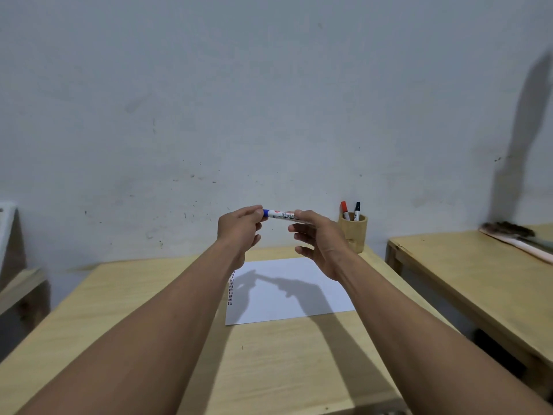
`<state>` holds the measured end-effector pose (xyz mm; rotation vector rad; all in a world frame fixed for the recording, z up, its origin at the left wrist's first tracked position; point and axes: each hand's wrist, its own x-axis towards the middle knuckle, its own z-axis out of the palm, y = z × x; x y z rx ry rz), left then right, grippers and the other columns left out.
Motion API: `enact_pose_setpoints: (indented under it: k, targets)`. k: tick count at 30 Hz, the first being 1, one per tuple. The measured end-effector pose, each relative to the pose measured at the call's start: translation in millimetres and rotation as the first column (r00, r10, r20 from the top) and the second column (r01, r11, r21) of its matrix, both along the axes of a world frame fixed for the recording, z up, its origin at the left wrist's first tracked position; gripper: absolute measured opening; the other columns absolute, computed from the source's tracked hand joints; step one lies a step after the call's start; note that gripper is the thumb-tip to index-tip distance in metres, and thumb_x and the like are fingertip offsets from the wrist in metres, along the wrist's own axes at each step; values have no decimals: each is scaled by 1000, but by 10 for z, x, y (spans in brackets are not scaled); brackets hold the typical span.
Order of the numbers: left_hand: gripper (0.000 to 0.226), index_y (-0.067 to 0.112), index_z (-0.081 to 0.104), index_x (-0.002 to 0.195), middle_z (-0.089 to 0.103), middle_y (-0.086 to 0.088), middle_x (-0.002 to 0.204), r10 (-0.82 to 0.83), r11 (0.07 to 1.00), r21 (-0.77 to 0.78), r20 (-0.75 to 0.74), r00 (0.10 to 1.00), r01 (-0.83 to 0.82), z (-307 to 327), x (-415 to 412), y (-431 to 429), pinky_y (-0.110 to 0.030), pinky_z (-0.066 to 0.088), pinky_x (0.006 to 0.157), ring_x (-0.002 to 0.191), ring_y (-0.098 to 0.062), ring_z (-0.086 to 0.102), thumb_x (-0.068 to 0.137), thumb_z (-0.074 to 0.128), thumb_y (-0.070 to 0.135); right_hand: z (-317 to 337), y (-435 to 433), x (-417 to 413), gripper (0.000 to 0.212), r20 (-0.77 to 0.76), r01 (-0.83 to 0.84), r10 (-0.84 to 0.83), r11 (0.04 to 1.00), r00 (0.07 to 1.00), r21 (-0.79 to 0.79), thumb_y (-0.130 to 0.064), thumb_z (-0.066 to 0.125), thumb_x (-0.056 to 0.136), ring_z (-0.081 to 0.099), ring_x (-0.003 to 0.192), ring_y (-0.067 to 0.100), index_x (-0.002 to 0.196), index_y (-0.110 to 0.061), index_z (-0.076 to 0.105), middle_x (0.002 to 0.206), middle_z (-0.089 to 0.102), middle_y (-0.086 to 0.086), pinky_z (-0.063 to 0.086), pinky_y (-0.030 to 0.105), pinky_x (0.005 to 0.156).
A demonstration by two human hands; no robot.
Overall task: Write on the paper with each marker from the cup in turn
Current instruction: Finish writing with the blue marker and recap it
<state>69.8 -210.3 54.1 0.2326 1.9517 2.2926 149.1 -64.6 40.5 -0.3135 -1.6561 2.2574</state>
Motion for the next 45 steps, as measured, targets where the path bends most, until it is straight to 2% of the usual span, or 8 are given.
enact_pose_setpoints:
  k: [10,16,19,24,31,37,41,45]
  targets:
    - [21,24,77,110,73,4,94,-66,981,-195,-289,955,9,127,-31,397,-32,53,82,84,-13,62,93,64,20,-10,553,177,21,115,-20,-37,885,993,465,-33,80,84,60,82,16,97,-16,82,87,72,2,46,30,70]
    - [30,26,72,122,71,5,97,-149,940,-340,-464,873,-20,164,-41,862,-13,42,68,87,-12,61,96,57,19,-42,867,70,21,13,80,-115,758,993,647,-24,74,91,66,65,4,103,-7,78,79,71,5,49,14,59]
    - [45,27,58,138,74,4,106,-157,930,-367,-444,882,-19,99,-105,1142,-22,44,82,100,-14,64,97,46,13,-39,1138,-56,17,-1,132,-180,718,984,684,-26,72,92,72,79,19,101,-12,76,88,75,12,57,36,77]
    - [39,20,60,135,69,-4,124,-158,893,-448,-380,911,-32,-326,-315,1615,-34,47,104,118,-23,62,98,48,13,38,1671,-296,10,-51,275,-367,591,929,759,-26,69,92,70,78,16,94,-17,72,84,74,-1,52,32,74]
    - [62,18,44,144,56,-8,141,-295,781,-623,-299,908,49,-924,-556,2300,-30,44,93,126,-24,55,87,67,22,47,2207,-726,20,-99,333,-478,435,873,836,-18,64,98,61,72,8,117,-17,58,96,67,1,42,20,55]
    - [90,17,31,150,51,-9,145,-245,780,-626,-273,930,22,-1119,-712,2647,-39,49,95,127,-29,54,76,77,41,-200,2360,-1018,16,8,220,-486,410,874,885,-26,66,97,62,72,16,97,-10,64,86,65,2,48,26,62]
    - [60,18,51,131,66,-1,121,-276,786,-618,-329,903,15,-1220,-720,2719,-37,55,82,104,-23,64,78,73,36,-336,2436,-1077,33,126,118,-468,457,875,882,-35,74,90,50,58,14,80,-3,72,61,53,1,37,28,54]
    - [47,20,55,125,67,3,111,-261,818,-575,-357,897,10,-1281,-710,2741,-33,54,78,95,-19,64,81,72,27,-416,2435,-1071,34,77,163,-481,438,873,884,-40,78,86,61,70,18,80,-7,75,73,66,4,46,32,55]
